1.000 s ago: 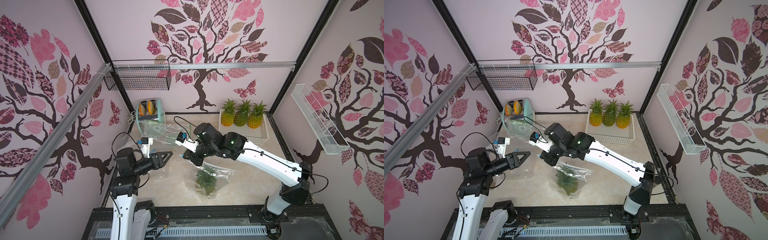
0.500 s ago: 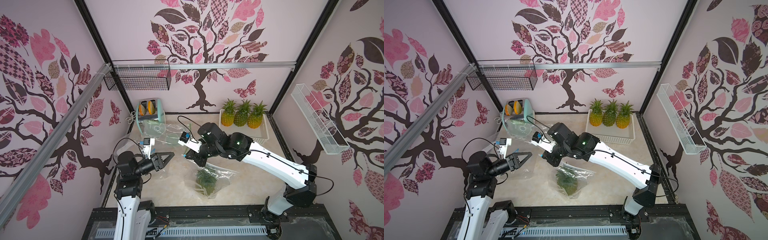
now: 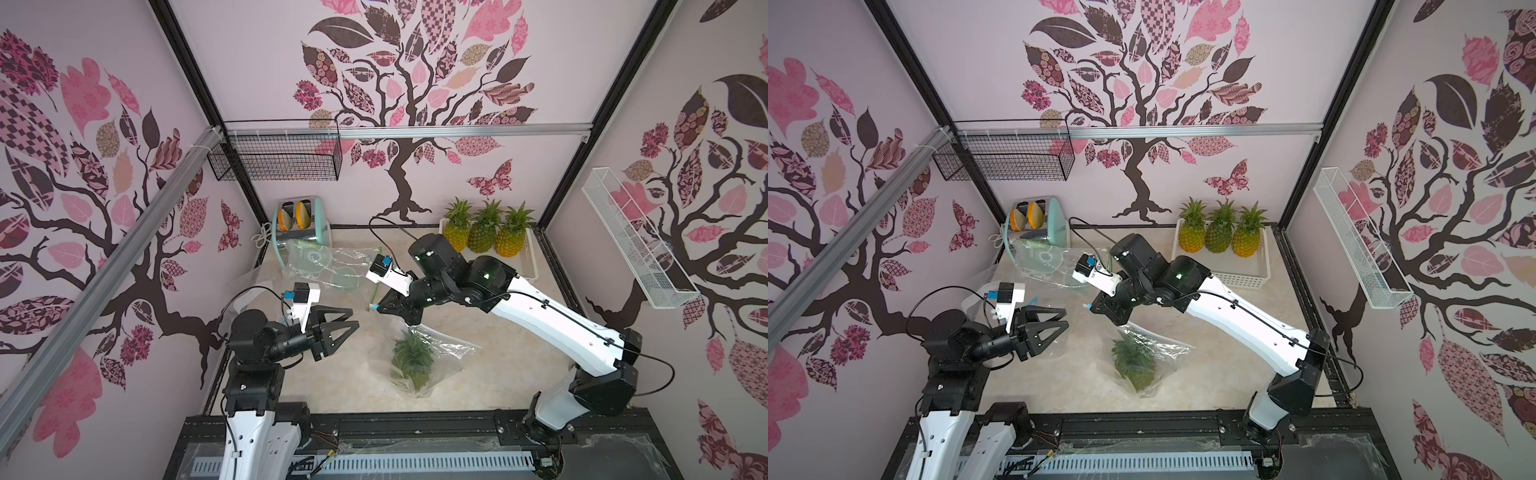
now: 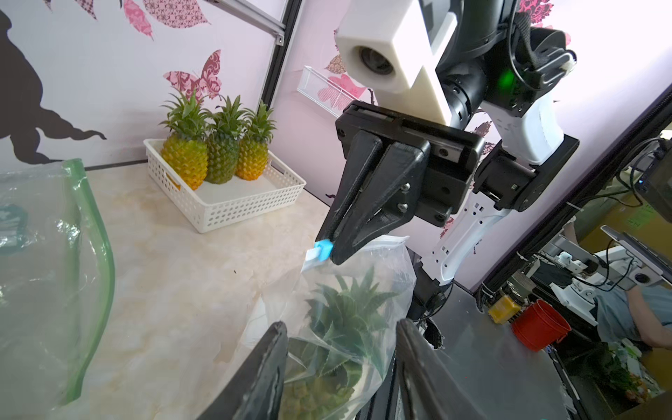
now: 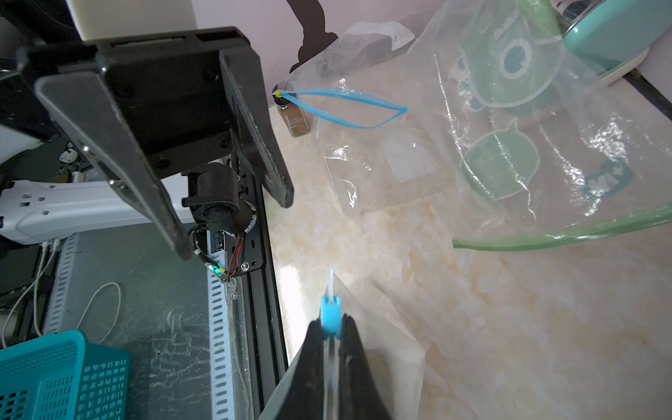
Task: Open the zip-top bag and take out the pineapple
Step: Unzip the zipper on the zipper food storage bag.
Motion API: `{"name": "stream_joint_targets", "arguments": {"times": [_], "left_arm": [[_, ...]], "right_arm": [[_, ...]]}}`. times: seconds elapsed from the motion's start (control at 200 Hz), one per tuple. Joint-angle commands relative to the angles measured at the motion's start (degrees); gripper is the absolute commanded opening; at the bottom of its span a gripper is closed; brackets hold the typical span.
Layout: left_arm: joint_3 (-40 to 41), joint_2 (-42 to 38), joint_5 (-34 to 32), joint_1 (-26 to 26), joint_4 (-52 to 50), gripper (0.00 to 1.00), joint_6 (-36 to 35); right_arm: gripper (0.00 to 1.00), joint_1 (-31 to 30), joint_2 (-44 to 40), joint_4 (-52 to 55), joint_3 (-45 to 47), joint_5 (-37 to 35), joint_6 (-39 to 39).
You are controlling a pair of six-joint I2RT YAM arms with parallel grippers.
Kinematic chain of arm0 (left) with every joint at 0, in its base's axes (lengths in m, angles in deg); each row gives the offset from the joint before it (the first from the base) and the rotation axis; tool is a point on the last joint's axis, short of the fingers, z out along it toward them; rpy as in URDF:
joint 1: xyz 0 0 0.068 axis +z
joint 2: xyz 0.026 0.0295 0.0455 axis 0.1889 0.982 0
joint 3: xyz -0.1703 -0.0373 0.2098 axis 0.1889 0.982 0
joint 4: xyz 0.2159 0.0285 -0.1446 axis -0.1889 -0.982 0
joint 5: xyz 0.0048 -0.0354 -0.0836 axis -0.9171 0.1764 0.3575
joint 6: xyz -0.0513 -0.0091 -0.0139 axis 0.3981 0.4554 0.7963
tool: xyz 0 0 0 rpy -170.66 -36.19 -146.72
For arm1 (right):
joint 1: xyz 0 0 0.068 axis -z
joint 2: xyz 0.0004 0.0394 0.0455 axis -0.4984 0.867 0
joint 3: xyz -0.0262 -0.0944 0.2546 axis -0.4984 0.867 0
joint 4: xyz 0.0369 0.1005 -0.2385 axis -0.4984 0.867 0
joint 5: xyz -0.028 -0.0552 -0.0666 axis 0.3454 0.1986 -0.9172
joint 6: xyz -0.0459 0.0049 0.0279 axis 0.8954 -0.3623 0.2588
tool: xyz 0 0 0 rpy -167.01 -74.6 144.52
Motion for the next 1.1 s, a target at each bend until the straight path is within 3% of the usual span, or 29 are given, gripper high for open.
{"name": "stream_joint_targets", "arguments": {"times": [0.0, 0.36, 0.78, 1.095], "left_arm": [[-1.5, 2.0, 1.5, -0.1, -2.8, 0.51, -8.4], [-6.8, 11.4, 3.4, -0.9, -2.1, 0.49, -12.6], [-6.0, 12.6, 5.2, -6.1, -5.6, 0.39, -15.1], [-7.1, 16.3, 5.0, -6.7, -5.5, 0.31, -15.9]], "right_arm": [[0.05, 0.5, 0.3, 1.9, -2.5, 3.9, 1.5], [0.06, 1.0, 0.6, 1.4, -1.9, 7.3, 2.2], [0.06, 1.4, 1.5, -0.5, -2.1, 8.2, 2.1], [0.07, 1.5, 1.5, -1.0, -2.0, 8.3, 2.1]]}}
